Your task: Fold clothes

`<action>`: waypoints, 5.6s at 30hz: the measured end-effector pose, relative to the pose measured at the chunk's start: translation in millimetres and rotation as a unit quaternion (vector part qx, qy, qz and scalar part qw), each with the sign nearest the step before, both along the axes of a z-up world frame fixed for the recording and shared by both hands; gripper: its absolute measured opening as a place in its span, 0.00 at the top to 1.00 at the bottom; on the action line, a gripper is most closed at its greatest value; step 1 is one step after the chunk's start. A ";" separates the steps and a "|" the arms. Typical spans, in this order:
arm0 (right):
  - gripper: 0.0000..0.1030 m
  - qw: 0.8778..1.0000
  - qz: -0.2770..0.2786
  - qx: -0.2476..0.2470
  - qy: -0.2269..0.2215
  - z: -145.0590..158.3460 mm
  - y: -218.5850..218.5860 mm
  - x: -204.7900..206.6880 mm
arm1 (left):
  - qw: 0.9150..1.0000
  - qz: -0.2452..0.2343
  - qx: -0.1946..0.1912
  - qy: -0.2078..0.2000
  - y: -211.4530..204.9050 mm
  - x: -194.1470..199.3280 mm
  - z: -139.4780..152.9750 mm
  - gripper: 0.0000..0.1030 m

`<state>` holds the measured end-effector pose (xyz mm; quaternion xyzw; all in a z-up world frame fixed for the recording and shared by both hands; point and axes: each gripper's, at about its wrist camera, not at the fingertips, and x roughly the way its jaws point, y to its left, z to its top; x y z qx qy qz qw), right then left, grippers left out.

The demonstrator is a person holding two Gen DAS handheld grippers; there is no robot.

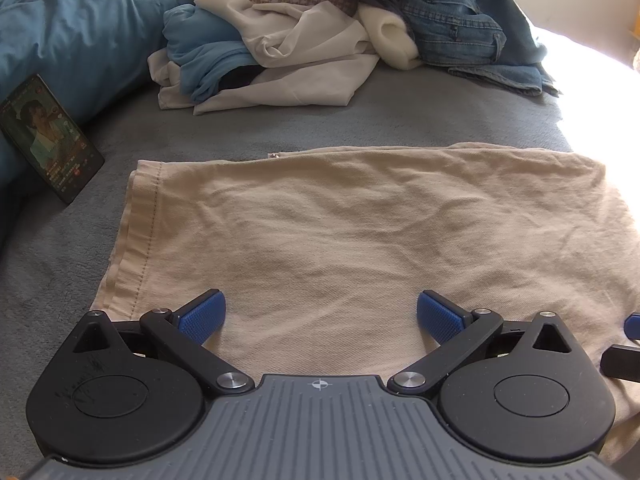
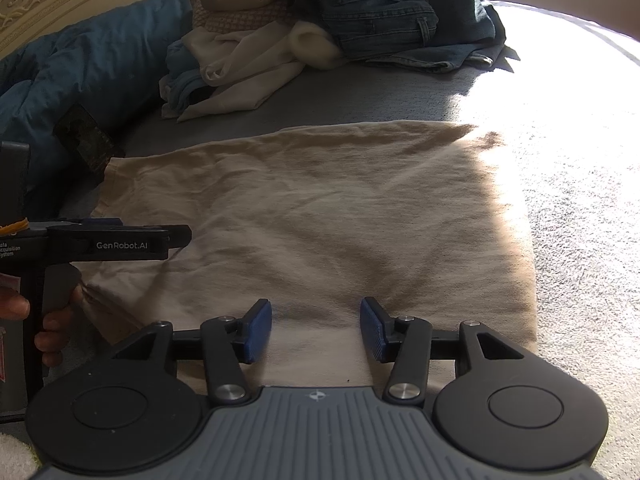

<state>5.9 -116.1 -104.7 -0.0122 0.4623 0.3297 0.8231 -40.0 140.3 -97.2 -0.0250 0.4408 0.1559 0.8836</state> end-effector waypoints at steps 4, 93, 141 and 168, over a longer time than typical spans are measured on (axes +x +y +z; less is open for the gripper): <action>0.44 1.000 0.005 -0.003 -0.004 0.4 2.5 -1.8 | 1.000 -0.002 0.001 -0.002 0.0 -0.6 -0.3 0.00; 0.92 0.930 -0.126 0.265 0.221 -27.5 -95.6 113.8 | 0.990 0.052 -0.133 -0.018 153.2 -25.3 -9.1 0.21; 0.48 0.896 -0.318 0.246 0.187 -38.9 -299.4 135.1 | 0.965 -0.143 -0.218 -0.018 16.6 18.2 4.6 0.41; 0.28 0.832 -0.411 0.260 0.267 -43.3 -301.8 179.2 | 0.941 -0.257 -0.211 -0.064 -26.2 60.6 1.5 0.44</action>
